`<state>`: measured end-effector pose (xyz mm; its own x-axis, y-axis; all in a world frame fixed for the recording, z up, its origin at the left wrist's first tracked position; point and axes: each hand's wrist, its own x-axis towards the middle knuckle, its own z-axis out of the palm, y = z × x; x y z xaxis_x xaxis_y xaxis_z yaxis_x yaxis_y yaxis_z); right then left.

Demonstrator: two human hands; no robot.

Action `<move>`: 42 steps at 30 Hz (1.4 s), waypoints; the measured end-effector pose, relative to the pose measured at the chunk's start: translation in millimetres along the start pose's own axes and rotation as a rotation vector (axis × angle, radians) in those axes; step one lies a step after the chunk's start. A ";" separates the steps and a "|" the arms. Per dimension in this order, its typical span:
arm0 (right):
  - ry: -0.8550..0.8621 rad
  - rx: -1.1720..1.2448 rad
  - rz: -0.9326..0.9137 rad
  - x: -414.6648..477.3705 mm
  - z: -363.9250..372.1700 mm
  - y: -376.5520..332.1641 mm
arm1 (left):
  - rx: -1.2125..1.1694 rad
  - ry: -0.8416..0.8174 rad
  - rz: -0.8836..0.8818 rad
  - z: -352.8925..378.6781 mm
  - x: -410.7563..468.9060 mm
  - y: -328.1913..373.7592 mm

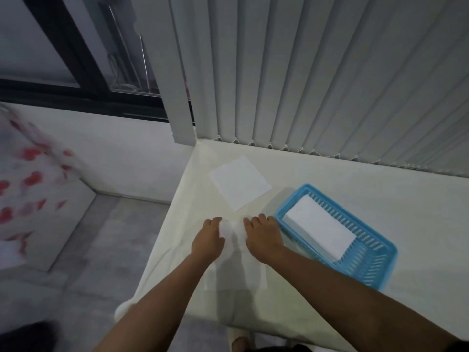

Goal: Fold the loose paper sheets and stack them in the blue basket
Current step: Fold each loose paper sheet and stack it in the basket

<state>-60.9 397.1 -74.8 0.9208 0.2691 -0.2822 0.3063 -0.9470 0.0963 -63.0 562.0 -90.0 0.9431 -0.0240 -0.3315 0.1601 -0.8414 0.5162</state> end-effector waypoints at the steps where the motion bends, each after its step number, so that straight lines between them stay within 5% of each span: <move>1: -0.004 0.014 -0.011 1.6 -1.7 0.3 | 0.002 -0.013 0.001 -0.1 1.9 -1.0; 11: 0.114 0.351 0.020 7.0 -22.4 15.4 | 0.088 0.195 0.138 -20.0 1.3 -6.3; 20: 0.160 0.197 -0.119 -34.1 5.0 24.1 | -0.016 -0.163 0.173 -15.3 -25.7 -13.6; 28: -0.005 0.078 -0.123 -56.7 22.5 27.9 | -0.004 -0.057 0.042 -2.0 -24.1 2.6; 35: -0.055 0.124 -0.078 -73.1 23.8 29.1 | 0.140 -0.154 -0.021 -1.4 -7.7 23.1; 39: 0.033 0.265 0.004 -73.2 12.3 31.0 | 0.018 -0.169 -0.037 -13.4 2.5 31.4; 42: 0.106 0.538 0.157 -72.9 -3.0 27.2 | -0.357 -0.162 -0.141 -28.4 5.4 35.3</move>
<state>-119.0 352.3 -48.8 0.9731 0.1072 -0.2037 0.0227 -0.9253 -0.3785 -43.9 547.5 -51.1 0.8515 -0.0305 -0.5234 0.4020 -0.6030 0.6891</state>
